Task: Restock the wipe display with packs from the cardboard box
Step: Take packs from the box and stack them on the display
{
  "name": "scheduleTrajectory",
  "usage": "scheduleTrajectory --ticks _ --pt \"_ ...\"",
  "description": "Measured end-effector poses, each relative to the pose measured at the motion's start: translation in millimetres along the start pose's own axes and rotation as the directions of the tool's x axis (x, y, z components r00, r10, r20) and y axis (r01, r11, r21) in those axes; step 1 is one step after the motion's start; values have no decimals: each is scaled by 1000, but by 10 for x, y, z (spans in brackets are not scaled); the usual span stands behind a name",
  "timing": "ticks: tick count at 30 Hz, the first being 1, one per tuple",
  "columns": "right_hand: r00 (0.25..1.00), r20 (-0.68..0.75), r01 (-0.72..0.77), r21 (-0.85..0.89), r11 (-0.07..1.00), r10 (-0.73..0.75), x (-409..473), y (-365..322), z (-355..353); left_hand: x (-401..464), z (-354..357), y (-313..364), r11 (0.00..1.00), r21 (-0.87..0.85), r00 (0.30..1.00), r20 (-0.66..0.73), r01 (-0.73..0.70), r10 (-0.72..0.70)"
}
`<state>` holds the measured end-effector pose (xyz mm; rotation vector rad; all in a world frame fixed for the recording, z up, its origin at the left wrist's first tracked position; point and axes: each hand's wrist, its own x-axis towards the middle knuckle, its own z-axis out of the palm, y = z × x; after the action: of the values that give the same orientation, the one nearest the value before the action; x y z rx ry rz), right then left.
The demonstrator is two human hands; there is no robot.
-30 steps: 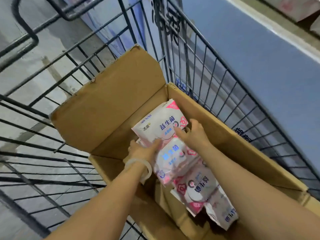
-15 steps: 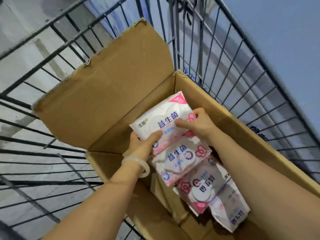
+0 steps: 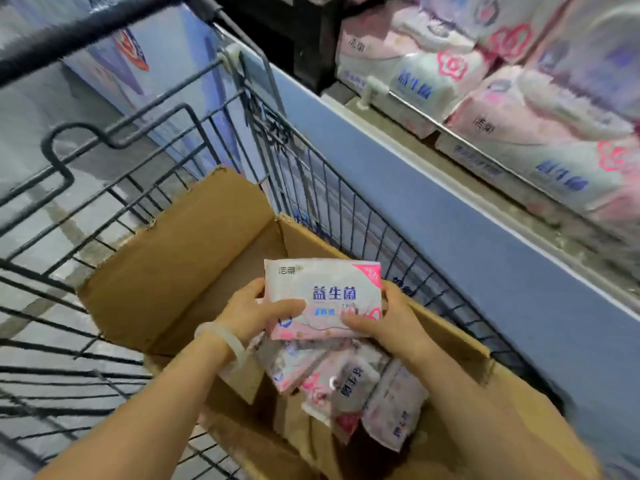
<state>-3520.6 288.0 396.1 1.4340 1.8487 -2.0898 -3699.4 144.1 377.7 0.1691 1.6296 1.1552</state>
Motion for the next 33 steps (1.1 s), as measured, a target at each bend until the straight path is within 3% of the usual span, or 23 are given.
scheduleTrajectory --ticks 5,14,24,29,33 --pt "969 -238 74 15 997 -68 -600 -117 -326 -468 503 396 982 89 985 60 -166 161" --pt "852 -461 261 -34 965 -247 -2196 -316 -1421 -1358 1900 914 913 127 899 275 -387 342" --pt "681 -657 359 -86 929 -324 -4109 107 -3018 -2575 4066 1013 773 157 743 447 -614 499" --pt "565 -728 420 -152 895 -388 -4569 68 -3609 -2903 4778 1274 728 129 681 494 -673 541" --pt "525 -763 428 -145 892 -376 -4640 -14 -4037 -2973 5266 1512 628 179 604 556 -757 571"
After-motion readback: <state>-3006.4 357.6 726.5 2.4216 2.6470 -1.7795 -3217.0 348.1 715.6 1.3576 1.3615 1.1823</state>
